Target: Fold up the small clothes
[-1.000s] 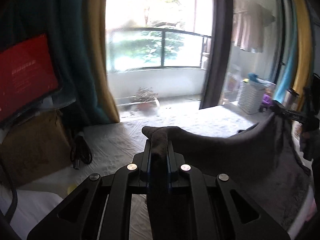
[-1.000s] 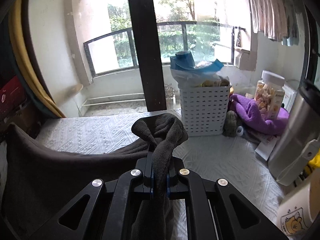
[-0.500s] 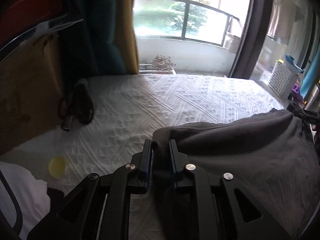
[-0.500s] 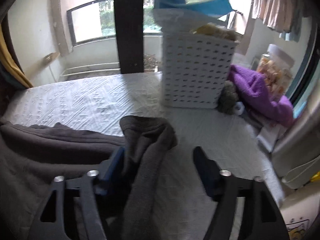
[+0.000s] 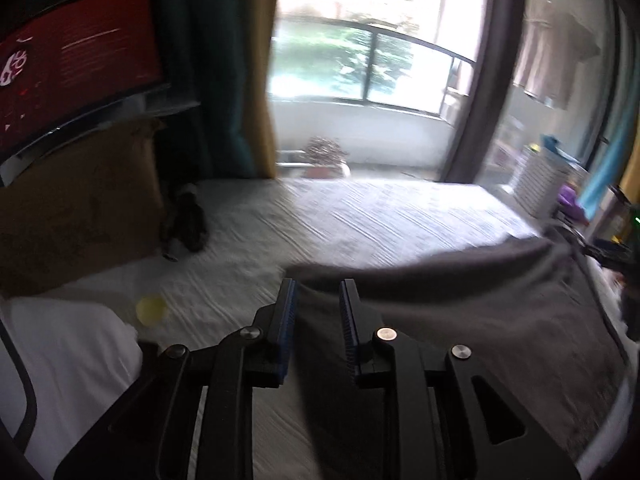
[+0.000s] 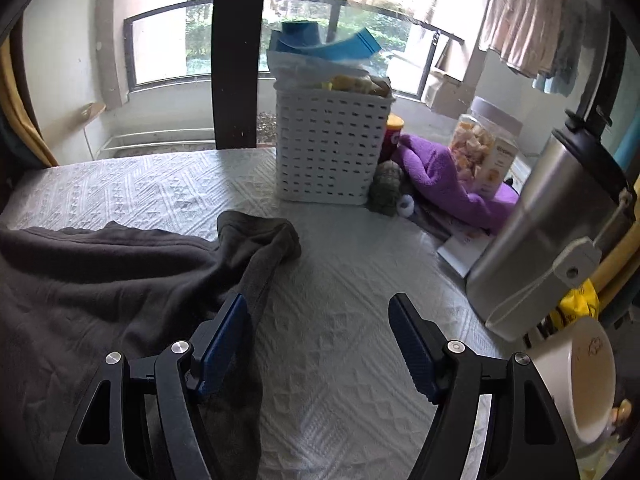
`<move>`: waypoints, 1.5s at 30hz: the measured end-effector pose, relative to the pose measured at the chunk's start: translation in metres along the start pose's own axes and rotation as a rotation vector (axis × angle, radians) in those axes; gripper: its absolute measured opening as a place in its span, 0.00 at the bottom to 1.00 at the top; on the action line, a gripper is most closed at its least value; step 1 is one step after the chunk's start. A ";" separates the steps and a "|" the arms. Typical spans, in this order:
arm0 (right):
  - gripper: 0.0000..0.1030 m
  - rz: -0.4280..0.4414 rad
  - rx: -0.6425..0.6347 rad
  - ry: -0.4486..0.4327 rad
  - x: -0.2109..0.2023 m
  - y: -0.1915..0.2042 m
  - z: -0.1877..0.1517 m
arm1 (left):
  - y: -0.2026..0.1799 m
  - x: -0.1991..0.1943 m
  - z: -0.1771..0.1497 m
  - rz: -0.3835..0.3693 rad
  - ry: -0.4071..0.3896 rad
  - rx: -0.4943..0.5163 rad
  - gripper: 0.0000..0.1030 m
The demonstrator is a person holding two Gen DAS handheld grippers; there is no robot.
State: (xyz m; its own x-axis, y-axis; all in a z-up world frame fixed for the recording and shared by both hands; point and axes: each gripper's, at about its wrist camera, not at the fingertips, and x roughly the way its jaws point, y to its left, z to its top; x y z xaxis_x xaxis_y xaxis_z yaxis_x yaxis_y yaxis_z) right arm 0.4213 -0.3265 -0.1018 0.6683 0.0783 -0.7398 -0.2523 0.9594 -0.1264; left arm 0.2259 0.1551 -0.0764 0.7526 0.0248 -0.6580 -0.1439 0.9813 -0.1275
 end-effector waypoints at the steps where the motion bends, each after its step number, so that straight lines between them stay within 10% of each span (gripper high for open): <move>1: 0.73 0.012 0.005 -0.002 -0.004 0.001 -0.003 | -0.007 -0.004 -0.006 -0.023 0.010 0.001 0.25; 7: 0.73 0.058 -0.068 0.035 -0.007 0.026 -0.026 | -0.032 -0.014 -0.035 -0.182 0.083 -0.003 0.26; 13: 0.73 -0.035 -0.066 0.065 -0.006 0.018 -0.049 | -0.031 0.006 -0.062 -0.124 0.210 -0.012 0.26; 22: 0.73 -0.076 -0.042 0.049 -0.034 0.002 -0.067 | -0.021 -0.011 -0.065 -0.063 0.191 -0.035 0.26; 31: 0.73 0.103 -0.022 -0.012 -0.075 0.038 -0.079 | -0.024 -0.041 -0.083 -0.044 0.163 0.000 0.26; 34: 0.73 0.103 -0.049 -0.031 -0.081 0.052 -0.080 | -0.020 -0.045 -0.092 -0.035 0.179 -0.021 0.42; 45: 0.73 0.140 -0.071 -0.047 -0.102 0.087 -0.096 | -0.013 -0.097 -0.128 -0.197 0.096 -0.094 0.54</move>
State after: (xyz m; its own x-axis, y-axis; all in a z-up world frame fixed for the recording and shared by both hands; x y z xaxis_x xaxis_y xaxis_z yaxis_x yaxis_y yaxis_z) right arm 0.2637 -0.2774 -0.1006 0.6549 0.2237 -0.7218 -0.3926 0.9169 -0.0720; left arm 0.0723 0.1157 -0.1056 0.7079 -0.1881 -0.6808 -0.0630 0.9432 -0.3261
